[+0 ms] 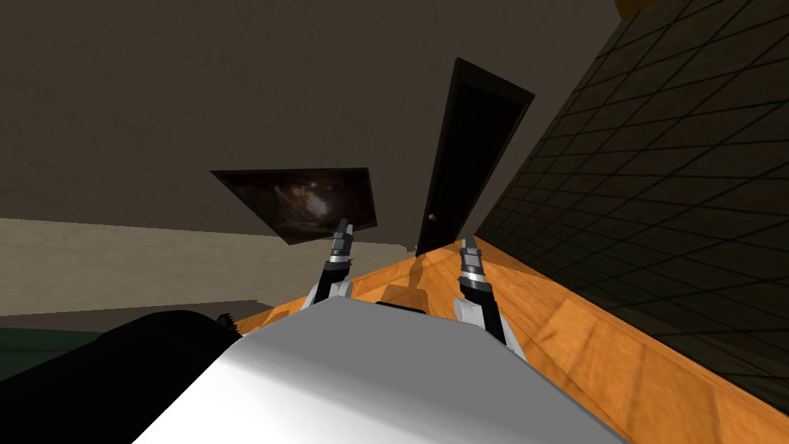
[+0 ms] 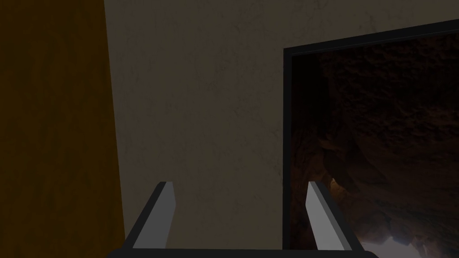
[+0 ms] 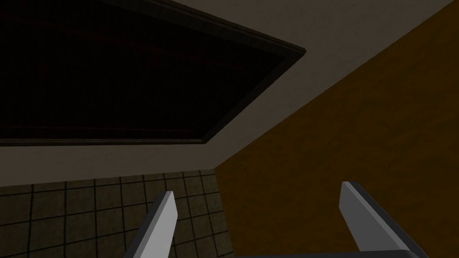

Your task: Pull the door open

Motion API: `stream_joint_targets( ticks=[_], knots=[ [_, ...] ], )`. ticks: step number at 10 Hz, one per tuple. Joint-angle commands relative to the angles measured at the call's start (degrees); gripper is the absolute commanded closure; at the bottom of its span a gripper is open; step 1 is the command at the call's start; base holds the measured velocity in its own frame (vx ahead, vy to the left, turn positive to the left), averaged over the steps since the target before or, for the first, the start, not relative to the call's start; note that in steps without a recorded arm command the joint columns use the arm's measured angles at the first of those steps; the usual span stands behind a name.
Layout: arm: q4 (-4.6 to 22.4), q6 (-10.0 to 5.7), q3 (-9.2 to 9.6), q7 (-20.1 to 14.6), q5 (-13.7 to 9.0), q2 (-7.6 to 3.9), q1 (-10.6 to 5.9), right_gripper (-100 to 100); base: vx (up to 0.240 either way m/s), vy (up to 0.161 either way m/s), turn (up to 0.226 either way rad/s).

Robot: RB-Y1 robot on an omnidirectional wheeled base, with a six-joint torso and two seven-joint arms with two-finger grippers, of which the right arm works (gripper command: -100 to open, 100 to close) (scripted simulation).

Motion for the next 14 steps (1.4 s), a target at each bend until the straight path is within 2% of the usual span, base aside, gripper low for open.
stream_joint_targets(
  ticks=[1,14],
  knots=[
    [1.4,-0.34,0.41,2.0,0.0,-0.13,-0.22,-100,0.092,-0.056,0.077],
    [15.4,-3.5,2.72,18.1,-0.9,-1.71,-3.8,-100,0.086,-0.082,0.078]
  ],
)
